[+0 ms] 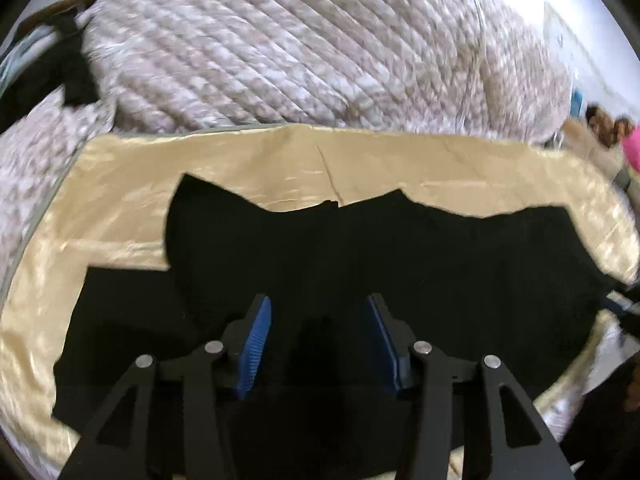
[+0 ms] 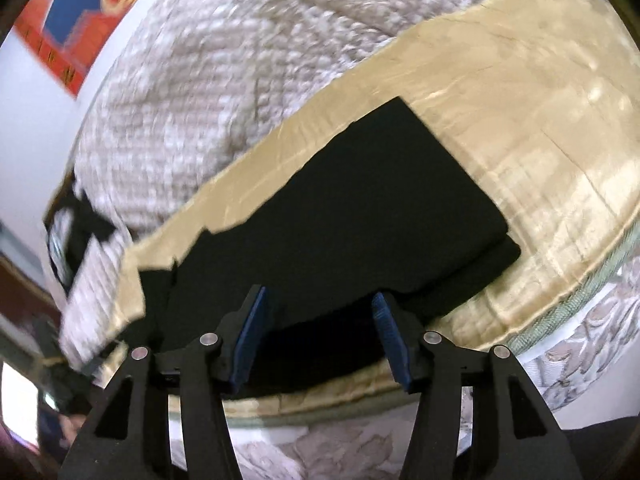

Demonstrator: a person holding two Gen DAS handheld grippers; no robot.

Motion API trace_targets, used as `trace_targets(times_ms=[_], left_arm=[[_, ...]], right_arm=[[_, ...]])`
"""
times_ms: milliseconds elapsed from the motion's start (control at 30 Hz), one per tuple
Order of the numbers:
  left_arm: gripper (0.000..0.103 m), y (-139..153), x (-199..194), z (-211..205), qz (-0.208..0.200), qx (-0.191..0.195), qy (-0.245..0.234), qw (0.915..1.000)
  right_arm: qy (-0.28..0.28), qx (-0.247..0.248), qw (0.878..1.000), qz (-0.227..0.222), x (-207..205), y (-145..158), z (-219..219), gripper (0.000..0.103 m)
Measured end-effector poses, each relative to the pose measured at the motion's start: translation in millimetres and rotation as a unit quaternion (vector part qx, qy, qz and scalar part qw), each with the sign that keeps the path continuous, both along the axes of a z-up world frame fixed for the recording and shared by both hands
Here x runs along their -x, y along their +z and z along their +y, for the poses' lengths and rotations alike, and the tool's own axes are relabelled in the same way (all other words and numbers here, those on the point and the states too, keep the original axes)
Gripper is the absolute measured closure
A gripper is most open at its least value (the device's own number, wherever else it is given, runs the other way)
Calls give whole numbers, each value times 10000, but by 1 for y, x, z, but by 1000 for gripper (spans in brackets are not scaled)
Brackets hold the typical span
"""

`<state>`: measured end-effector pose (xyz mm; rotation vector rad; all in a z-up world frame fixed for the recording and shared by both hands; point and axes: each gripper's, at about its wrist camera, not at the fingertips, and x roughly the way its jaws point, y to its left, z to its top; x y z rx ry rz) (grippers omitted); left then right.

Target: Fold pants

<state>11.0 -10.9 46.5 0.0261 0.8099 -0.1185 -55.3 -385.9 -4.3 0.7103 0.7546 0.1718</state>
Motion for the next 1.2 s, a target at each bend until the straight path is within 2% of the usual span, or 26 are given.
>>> trace_targets(times_ms=[100, 267, 300, 367, 400, 500, 567, 633, 767, 933, 1067, 1133, 1200], left_arm=[[51, -15, -23, -13, 123, -313, -16, 9994], [53, -28, -44, -24, 209, -675, 66, 9975], [70, -28, -44, -25, 177, -717, 73, 9972], [90, -27, -44, -27, 116, -818, 88, 9965], [96, -26, -42, -26, 72, -826, 126, 9965], [97, -12, -31, -7, -170, -444, 393, 9981], [97, 3, -16, 14, -441, -134, 777, 9959], [97, 17, 5, 40, -659, 192, 1154, 9909], [97, 30, 58, 96, -933, 708, 1964, 9735], [97, -2, 84, 145, -444, 1297, 2639, 9548], [96, -19, 88, 169, -181, 1994, 2883, 9364], [91, -22, 88, 170, -150, 2084, 2863, 9351], [67, -29, 88, 173, -61, 2298, 2876, 9298]], right_arm=[[-107, -351, 9993, -30, -2, -4, -7, 48], [-344, -583, 9977, 74, -5, -9, -13, 48], [-380, -612, 9974, 96, -6, -10, -13, 48], [-444, -559, 9972, 217, -5, -13, -12, 48], [-459, -520, 9972, 280, -5, -15, -11, 48], [-413, -538, 9968, 422, -5, -23, -10, 48], [-452, -631, 9961, 414, -6, -24, -14, 48], [-513, -707, 9954, 404, -7, -26, -17, 48], [-549, -713, 9952, 372, -6, -26, -17, 48], [-558, -640, 9958, 346, -6, -26, -15, 48], [-550, -565, 9963, 350, -6, -25, -15, 48], [-559, -584, 9961, 344, -6, -25, -14, 48], [-584, -603, 9959, 346, -5, -25, -14, 48]])
